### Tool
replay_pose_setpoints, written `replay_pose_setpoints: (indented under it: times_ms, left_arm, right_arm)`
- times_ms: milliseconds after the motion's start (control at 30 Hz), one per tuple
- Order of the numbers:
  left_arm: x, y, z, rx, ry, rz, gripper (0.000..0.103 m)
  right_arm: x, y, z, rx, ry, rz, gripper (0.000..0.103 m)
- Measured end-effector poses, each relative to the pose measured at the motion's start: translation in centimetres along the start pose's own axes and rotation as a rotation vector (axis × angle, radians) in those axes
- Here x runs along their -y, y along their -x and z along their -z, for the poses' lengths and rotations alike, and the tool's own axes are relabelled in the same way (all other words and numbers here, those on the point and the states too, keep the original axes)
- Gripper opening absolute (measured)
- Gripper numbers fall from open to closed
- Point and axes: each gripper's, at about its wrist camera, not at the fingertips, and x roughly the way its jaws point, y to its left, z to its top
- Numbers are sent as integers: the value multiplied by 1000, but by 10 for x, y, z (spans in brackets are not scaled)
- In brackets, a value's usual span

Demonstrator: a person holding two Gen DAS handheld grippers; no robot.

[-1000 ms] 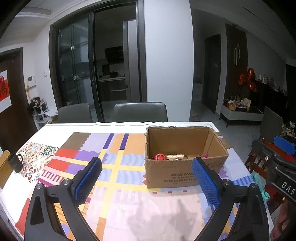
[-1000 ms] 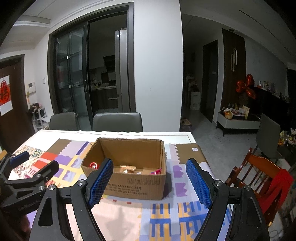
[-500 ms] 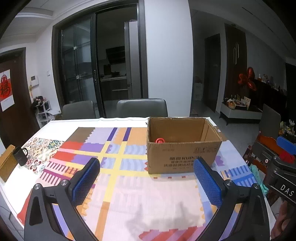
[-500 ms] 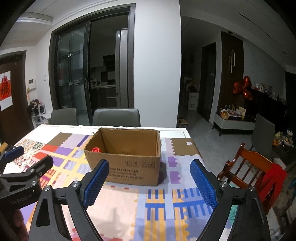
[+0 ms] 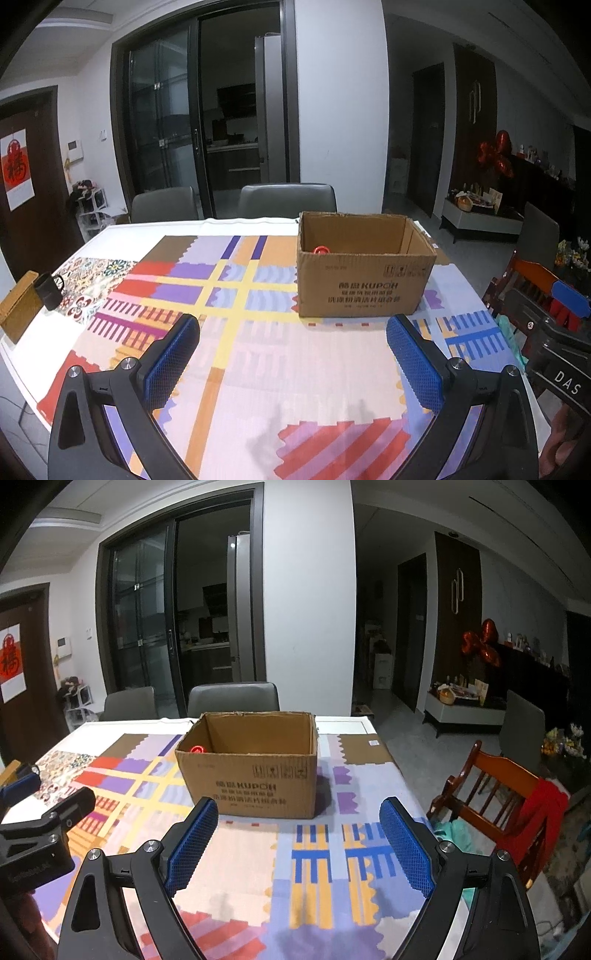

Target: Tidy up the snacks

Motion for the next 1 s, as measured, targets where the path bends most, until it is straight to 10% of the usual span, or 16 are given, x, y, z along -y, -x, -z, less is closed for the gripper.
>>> replay_pose_setpoints:
  times_ms: [1000]
  left_arm:
    - [5, 25, 38, -38, -8, 16, 103]
  right_arm:
    - [7, 31, 41, -33, -18, 9, 90]
